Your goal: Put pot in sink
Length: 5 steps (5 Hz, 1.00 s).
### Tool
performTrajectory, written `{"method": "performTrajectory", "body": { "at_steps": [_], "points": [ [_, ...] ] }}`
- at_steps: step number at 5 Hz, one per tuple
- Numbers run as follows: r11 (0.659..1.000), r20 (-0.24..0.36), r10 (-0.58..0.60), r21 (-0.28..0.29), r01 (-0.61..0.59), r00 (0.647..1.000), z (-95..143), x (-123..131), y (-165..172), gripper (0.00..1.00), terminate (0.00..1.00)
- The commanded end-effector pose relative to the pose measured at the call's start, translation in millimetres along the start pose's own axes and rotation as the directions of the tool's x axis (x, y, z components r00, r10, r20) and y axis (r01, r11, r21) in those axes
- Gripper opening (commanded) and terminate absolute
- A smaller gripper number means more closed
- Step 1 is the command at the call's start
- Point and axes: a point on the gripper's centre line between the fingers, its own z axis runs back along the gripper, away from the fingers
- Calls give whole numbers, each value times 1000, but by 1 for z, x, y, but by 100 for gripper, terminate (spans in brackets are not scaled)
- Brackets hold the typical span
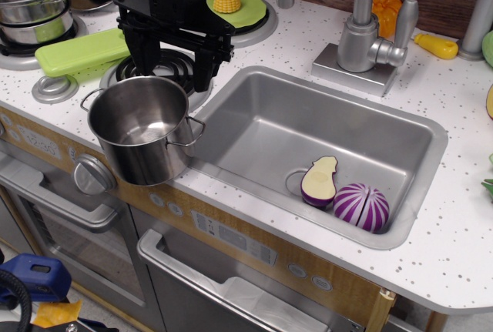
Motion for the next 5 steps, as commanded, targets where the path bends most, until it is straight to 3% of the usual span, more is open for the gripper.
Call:
{"method": "performTrajectory", "body": {
  "at_steps": [1,2,5],
  "points": [
    [1000,0,0,0,0,1000,0,0,0,100,0],
    [984,88,169,44,-173,982,-7,5,5,100,0],
    [967,116,246,38,-252,962,-25,18,19,100,0]
  ]
}}
